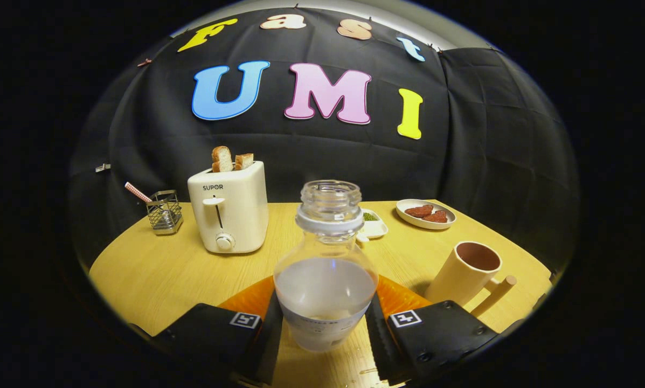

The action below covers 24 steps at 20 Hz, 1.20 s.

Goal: Take the bottle from table, then pour the juice into the cup, finally place the bottle on the coaster

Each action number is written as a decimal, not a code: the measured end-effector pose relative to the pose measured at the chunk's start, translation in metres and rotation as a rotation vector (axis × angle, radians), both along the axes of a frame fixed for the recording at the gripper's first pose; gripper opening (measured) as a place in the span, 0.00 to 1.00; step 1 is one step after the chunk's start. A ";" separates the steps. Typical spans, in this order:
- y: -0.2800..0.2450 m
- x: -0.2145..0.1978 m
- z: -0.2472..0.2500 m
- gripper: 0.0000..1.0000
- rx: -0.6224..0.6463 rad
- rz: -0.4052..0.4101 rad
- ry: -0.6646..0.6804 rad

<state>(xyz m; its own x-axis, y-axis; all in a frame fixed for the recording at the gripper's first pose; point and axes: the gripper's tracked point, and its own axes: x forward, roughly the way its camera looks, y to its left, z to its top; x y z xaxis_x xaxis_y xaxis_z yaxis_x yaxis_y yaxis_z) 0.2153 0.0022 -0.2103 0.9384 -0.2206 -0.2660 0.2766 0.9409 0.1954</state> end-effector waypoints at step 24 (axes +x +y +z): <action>-0.073 -0.025 0.060 0.70 0.927 -0.117 -0.075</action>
<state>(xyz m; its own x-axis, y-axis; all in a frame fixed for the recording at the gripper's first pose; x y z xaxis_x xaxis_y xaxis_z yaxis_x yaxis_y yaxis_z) 0.1899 -0.0711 -0.1499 0.9455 -0.0451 -0.3223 0.3158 0.3673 0.8749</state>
